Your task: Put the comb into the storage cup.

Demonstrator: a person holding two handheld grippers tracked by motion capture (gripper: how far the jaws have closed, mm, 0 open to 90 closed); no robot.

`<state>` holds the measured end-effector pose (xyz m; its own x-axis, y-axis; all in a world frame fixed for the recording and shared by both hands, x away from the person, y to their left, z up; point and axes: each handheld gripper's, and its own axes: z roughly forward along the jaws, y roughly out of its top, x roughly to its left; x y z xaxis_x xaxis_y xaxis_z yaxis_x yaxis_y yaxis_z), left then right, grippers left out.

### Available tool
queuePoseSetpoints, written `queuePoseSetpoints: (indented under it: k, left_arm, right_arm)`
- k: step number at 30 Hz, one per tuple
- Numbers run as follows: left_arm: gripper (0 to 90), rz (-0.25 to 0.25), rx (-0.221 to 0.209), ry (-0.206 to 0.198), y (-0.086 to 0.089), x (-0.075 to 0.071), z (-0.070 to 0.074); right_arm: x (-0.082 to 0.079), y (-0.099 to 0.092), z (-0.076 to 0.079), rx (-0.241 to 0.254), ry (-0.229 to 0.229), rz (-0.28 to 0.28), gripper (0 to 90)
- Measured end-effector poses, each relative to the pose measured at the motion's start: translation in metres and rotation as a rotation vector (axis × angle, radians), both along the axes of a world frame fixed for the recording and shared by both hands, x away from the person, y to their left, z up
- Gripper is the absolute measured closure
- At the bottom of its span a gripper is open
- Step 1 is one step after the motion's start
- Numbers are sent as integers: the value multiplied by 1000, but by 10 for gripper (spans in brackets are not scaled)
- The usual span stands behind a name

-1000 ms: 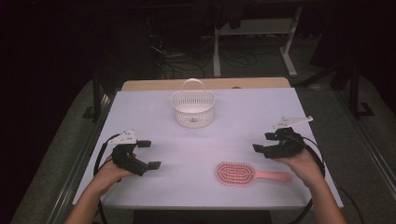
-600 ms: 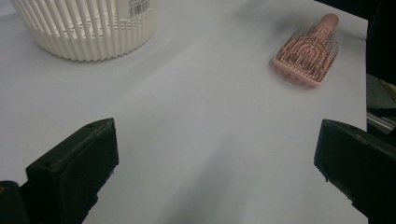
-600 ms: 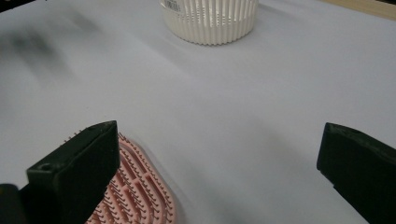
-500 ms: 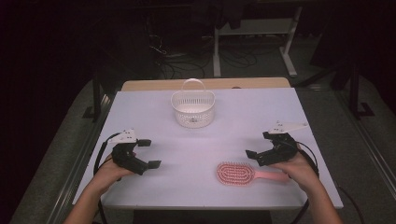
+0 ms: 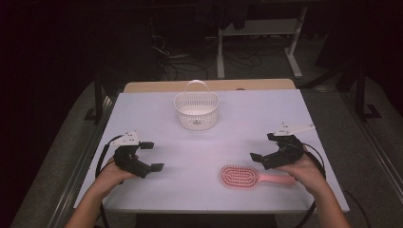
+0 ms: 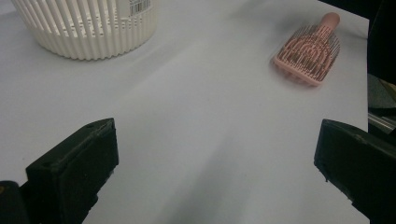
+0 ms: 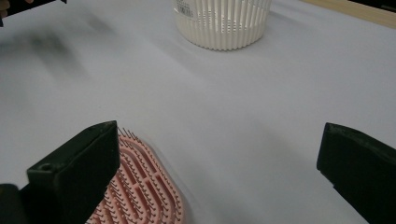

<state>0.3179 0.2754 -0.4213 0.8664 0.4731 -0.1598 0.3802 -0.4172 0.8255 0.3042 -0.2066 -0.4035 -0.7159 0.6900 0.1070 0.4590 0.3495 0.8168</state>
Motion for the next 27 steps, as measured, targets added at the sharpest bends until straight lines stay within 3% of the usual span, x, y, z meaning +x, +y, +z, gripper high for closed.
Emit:
queuePoseSetpoints:
  k: [16, 27]
  left_arm:
    - [0, 4, -2, 1, 1, 0, 0]
    - [0, 1, -1, -1, 0, 0, 0]
  right_arm:
    - [-2, -7, 11, -24, 6, 71, 0]
    - [-2, -9, 15, -70, 50, 139, 0]
